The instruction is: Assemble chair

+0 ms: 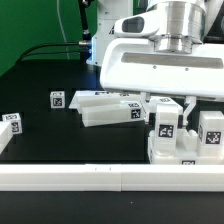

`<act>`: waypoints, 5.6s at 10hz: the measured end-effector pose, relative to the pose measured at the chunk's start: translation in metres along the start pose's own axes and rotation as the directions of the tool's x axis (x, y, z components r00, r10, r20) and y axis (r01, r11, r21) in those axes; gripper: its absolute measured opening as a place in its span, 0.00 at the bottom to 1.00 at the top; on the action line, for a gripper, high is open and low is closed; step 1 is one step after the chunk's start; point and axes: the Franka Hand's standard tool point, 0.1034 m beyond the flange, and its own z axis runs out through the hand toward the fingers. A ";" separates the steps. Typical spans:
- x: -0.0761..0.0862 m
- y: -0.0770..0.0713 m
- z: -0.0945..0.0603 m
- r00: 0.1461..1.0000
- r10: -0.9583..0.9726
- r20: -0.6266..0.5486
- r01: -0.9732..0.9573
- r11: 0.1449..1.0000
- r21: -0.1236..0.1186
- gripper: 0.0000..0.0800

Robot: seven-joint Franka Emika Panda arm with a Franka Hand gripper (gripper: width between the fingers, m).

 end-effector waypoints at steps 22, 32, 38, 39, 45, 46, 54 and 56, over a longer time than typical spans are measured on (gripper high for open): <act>0.022 0.009 -0.001 0.500 0.816 0.288 -0.739 0.576 -0.349 0.36; 0.028 0.001 -0.004 0.404 0.893 0.199 -0.846 0.448 -0.288 0.77; 0.024 0.004 -0.003 0.839 0.414 0.353 -0.397 0.910 -0.123 0.81; 0.021 0.007 -0.001 0.888 0.266 0.375 -0.260 0.963 -0.067 0.81; 0.018 0.006 0.001 0.826 0.432 0.361 -0.413 0.901 -0.133 0.36; 0.017 0.006 0.001 0.799 0.487 0.353 -0.463 0.873 -0.155 0.36; 0.020 0.002 0.005 -0.015 0.995 0.101 -0.920 0.026 -0.390 0.36; 0.018 0.002 0.005 0.089 0.986 0.141 -0.911 0.138 -0.389 0.68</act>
Offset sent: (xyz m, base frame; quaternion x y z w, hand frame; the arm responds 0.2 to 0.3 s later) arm 0.0126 -0.0114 0.0190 0.0346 -0.0640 0.0277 0.9970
